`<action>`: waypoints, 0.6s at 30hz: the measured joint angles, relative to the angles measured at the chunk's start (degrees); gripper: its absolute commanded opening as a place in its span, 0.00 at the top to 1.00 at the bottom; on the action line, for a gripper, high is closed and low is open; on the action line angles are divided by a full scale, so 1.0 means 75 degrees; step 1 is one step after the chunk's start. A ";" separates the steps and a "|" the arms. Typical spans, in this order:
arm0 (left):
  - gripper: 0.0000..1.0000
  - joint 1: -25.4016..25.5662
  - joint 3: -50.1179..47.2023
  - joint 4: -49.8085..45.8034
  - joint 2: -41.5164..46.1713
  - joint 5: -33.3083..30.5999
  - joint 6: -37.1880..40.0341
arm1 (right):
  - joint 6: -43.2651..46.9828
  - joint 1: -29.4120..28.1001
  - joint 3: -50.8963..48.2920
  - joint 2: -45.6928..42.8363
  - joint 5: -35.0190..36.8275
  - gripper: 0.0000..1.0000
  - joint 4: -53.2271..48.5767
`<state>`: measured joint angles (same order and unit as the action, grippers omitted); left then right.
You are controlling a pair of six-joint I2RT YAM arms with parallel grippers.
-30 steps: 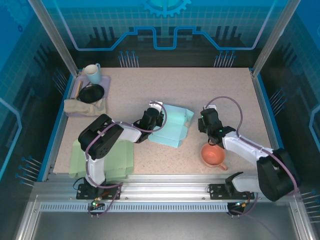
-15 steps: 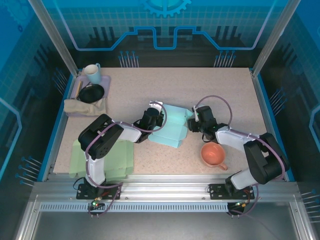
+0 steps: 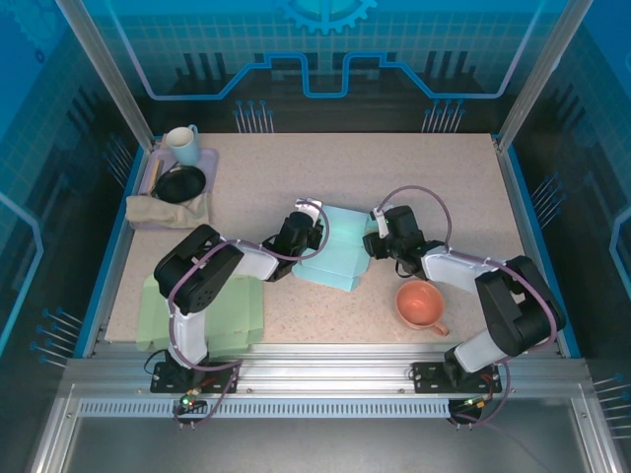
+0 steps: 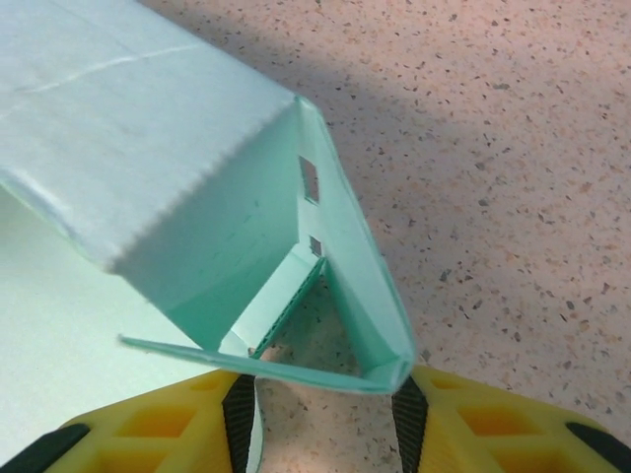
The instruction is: Fold the paper box
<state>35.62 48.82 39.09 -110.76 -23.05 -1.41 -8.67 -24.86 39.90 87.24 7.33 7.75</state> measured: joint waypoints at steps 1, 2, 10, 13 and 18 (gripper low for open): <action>1.00 0.0000 0.0000 0.0000 0.0000 0.0003 0.0006 | 0.0029 -0.0015 0.0000 0.0020 -0.0041 0.60 0.0035; 1.00 0.0000 0.0000 0.0000 0.0000 0.0003 0.0009 | 0.0064 -0.0035 0.0000 0.0041 -0.0061 0.61 0.0061; 1.00 0.0000 0.0000 0.0006 0.0000 0.0020 0.0006 | 0.0163 -0.0233 0.0012 0.0152 -0.0361 0.63 0.0207; 1.00 0.0000 0.0000 0.0009 0.0000 0.0055 0.0009 | 0.0146 -0.0344 0.0012 0.0157 -0.0425 0.63 0.0268; 1.00 0.0000 0.0000 0.0012 0.0000 0.0061 0.0006 | -0.0085 -0.0571 0.0125 0.0283 -0.0207 0.60 0.0289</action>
<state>35.62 48.82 39.18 -110.76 -22.59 -1.37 -9.30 -29.15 40.84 89.36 5.78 9.91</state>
